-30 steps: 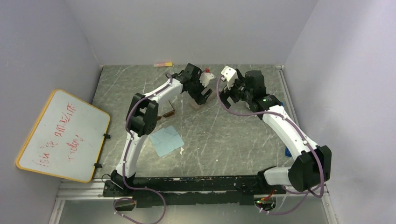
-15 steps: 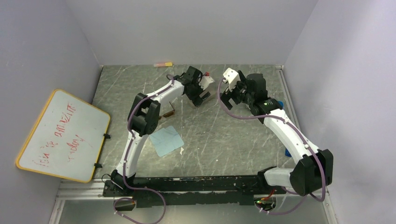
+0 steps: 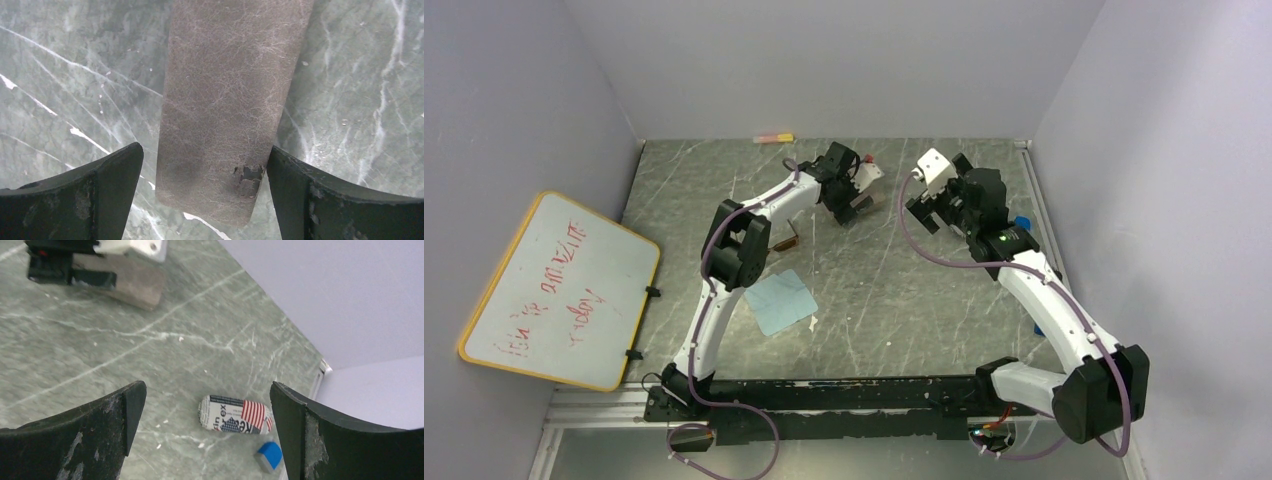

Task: Organize the sunglasses
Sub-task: Adjust the sunglasses case at the center of the board.

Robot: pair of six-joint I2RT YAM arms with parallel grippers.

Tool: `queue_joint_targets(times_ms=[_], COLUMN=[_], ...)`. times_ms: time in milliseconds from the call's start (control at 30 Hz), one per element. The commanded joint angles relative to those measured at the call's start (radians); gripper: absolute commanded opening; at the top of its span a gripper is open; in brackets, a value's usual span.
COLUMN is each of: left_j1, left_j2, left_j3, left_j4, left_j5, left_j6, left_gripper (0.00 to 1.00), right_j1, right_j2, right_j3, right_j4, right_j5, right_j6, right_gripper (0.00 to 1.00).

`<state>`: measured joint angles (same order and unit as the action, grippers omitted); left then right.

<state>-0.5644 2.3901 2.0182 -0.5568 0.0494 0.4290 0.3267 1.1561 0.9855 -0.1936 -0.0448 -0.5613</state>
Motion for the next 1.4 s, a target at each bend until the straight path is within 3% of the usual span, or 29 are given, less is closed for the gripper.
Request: queue_joint_targets(times_ms=[0, 367, 633, 800, 1167, 1367], left_j1=[0.012, 0.026, 0.028, 0.028, 0.028, 0.028], left_j2=[0.010, 0.046, 0.052, 0.055, 0.082, 0.018], left_j3=[0.035, 0.077, 0.080, 0.088, 0.122, 0.093], left_j4=[0.027, 0.045, 0.058, 0.064, 0.048, 0.008], left_j5=[-0.078, -0.125, -0.137, -0.155, -0.144, -0.063], left_j6=[0.025, 0.027, 0.025, 0.021, 0.009, -0.027], left_gripper=[0.96, 0.96, 0.96, 0.96, 0.96, 0.96], right_j1=[-0.023, -0.095, -0.172, -0.217, -0.283, -0.290], right_j2=[-0.032, -0.012, 0.018, 0.144, 0.527, 0.601], right_j3=[-0.021, -0.027, -0.048, 0.027, 0.376, 0.390], right_j4=[0.043, -0.044, -0.111, -0.220, -0.497, -0.573], right_j5=[0.069, 0.049, -0.025, -0.056, 0.012, 0.042], right_j6=[-0.057, -0.153, -0.322, -0.420, -0.588, -0.850], right_gripper=[1.00, 1.00, 1.00, 1.00, 1.00, 1.00])
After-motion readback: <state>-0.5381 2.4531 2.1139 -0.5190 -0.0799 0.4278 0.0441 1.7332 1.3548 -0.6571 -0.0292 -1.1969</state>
